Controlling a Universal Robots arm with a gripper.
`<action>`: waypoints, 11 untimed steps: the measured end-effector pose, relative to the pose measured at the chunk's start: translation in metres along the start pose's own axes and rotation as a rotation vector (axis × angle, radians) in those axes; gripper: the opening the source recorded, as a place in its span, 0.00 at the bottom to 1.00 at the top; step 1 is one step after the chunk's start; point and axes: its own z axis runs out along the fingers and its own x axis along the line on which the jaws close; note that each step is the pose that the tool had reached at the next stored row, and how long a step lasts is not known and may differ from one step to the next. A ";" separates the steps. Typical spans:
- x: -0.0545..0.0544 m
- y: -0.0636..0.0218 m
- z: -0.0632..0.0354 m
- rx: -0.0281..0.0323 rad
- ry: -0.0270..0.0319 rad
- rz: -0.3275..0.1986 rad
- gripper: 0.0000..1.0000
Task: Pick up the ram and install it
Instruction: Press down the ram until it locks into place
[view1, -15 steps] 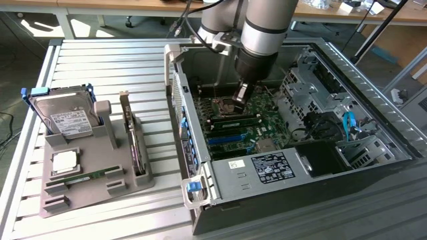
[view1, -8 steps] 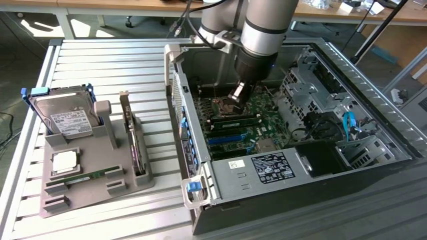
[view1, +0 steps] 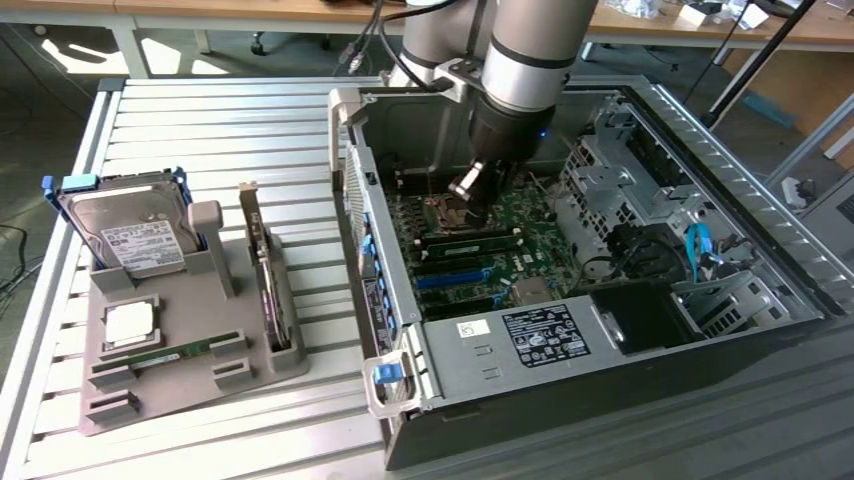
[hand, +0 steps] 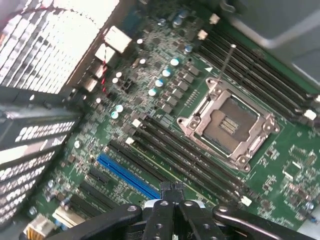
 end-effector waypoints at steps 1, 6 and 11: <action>0.000 0.0000 0.0001 -0.0003 0.0008 0.017 0.11; 0.000 0.0000 0.0005 -0.0029 0.0068 0.149 0.11; 0.000 0.0000 0.0008 -0.0050 0.0117 0.258 0.11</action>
